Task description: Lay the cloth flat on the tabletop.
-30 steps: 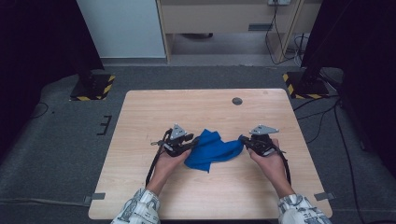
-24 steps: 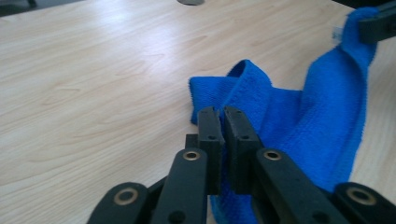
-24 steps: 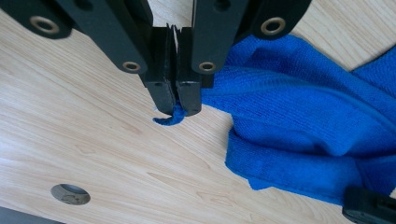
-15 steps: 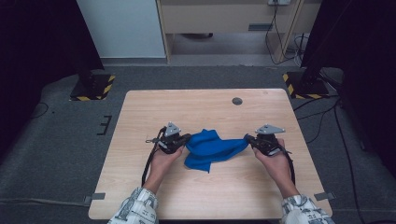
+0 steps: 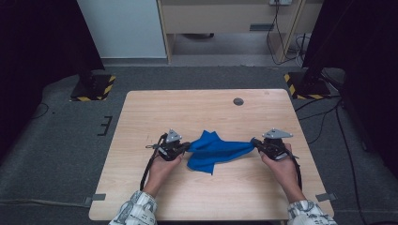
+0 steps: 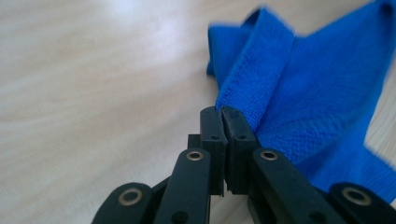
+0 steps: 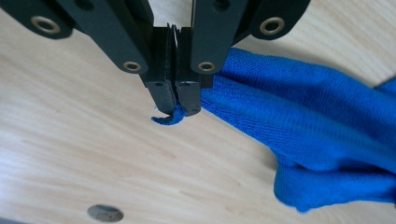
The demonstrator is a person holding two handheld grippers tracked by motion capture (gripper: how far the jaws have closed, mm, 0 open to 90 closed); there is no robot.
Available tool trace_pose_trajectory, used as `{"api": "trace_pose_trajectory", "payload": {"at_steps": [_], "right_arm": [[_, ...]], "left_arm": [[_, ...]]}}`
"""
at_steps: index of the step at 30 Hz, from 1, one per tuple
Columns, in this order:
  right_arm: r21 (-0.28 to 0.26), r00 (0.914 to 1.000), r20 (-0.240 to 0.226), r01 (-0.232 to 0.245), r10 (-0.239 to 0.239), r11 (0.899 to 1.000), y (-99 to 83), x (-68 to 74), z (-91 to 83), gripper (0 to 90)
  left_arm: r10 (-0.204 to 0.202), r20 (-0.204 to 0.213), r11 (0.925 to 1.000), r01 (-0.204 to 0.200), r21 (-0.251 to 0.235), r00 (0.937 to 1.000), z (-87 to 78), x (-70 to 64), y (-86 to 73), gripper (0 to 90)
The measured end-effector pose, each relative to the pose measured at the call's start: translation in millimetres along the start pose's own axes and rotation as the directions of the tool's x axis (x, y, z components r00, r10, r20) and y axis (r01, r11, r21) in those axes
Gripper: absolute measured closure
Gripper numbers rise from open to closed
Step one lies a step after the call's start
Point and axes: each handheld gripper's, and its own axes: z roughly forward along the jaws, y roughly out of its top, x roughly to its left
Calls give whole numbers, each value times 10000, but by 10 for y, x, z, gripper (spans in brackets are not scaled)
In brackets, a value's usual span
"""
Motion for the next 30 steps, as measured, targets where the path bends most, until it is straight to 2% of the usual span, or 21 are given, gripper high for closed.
{"api": "trace_pose_trajectory", "payload": {"at_steps": [2,3,7,8,11,14,18,21,23,25,26,27,30], "right_arm": [[28,10000,-61,1,-1,10000,-25,13,7,883],[78,10000,-90,-12,12,10000,-47,28,14,882],[158,9999,-109,129,-128,9998,-99,51,16,880],[150,9997,-202,168,-165,9997,-107,48,7,879],[68,9997,-185,154,-153,9999,-112,57,0,879],[-20,9996,-194,214,-214,9998,-122,70,10,878],[34,9995,-208,247,-247,9997,-127,89,27,877],[46,9993,-200,314,-313,9995,-129,108,38,876],[47,9990,-214,392,-391,9992,-126,112,33,876],[-13,9992,-184,363,-363,9993,-123,108,28,876],[-23,9992,-194,340,-340,9994,-125,102,26,876],[-23,9992,-194,340,-340,9994,-125,102,26,876],[-46,9993,-195,315,-315,9995,-127,96,31,876]], "left_arm": [[128,-10,9995,-128,303,9999,44,-22,-46,873],[84,80,9993,-87,377,9999,60,-34,-62,869],[211,1,9982,-211,555,9998,84,-77,-96,838],[179,-20,9987,-178,480,9998,78,-76,-96,799],[-16,-44,9999,16,-106,10000,26,-57,-70,753],[-128,65,9974,132,-709,9999,-59,-49,-20,722],[-83,157,9916,103,-1290,9998,-171,-65,54,720],[26,232,9878,10,-1556,9997,-240,-85,101,721],[-24,390,9857,90,-1680,9992,-279,-86,127,734],[81,544,9866,9,-1634,9985,-299,-98,135,761],[291,795,9906,-181,-1353,9964,-280,-120,123,787],[291,795,9906,-181,-1353,9964,-280,-120,123,793],[702,749,9954,-650,-707,9947,-201,-157,82,805]]}}
